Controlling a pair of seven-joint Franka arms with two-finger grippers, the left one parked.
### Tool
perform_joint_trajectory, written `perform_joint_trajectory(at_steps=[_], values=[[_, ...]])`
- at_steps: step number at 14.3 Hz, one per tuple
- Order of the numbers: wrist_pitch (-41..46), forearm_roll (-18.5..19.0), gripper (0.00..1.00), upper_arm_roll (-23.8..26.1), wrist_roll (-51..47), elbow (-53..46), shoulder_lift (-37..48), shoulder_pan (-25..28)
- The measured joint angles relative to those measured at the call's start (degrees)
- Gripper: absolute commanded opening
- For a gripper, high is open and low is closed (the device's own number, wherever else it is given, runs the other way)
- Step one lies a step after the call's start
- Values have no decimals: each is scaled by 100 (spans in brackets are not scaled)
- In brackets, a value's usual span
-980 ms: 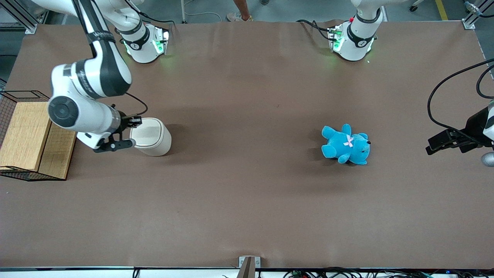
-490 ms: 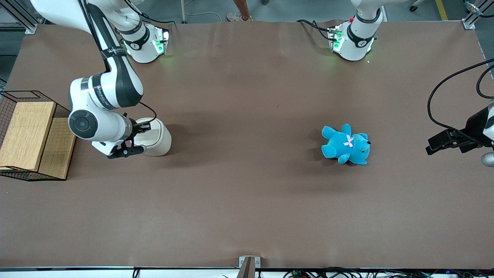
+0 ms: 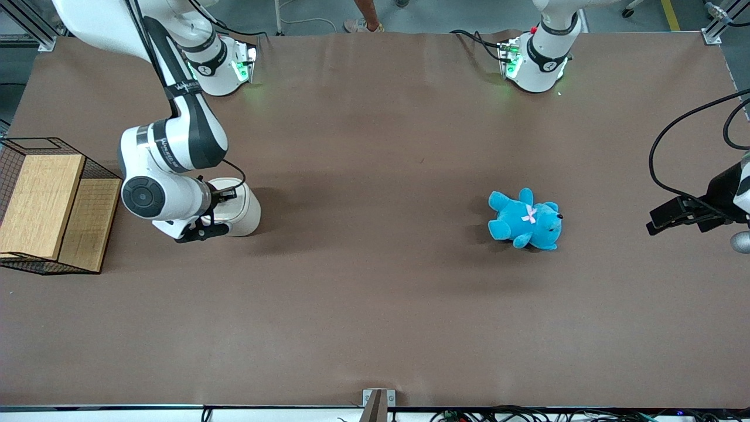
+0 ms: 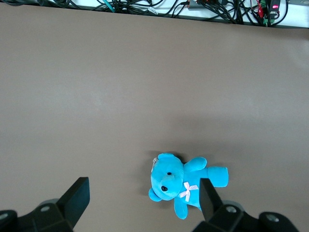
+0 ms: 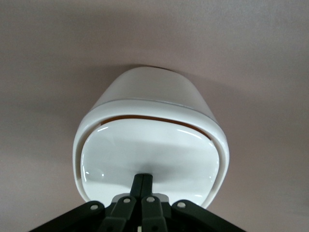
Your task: Open trash can with right arm
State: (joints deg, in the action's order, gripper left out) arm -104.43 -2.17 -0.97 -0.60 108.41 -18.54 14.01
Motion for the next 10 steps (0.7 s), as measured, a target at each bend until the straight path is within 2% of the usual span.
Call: perform_joint_trajectory(at_steps=[3, 4, 5, 6, 7, 10], values=[[941, -1, 4, -65, 0, -677, 99, -41], [1155, -1, 11, -83, 0, -938, 215, -81], [1287, -1, 33, -93, 0, -1145, 374, -158], [1377, -1, 83, -96, 2, -1295, 563, -268], [1425, 0, 100, -100, 13, -1388, 751, -379], [1418, 28, 100, -108, 22, -1496, 1091, -536]])
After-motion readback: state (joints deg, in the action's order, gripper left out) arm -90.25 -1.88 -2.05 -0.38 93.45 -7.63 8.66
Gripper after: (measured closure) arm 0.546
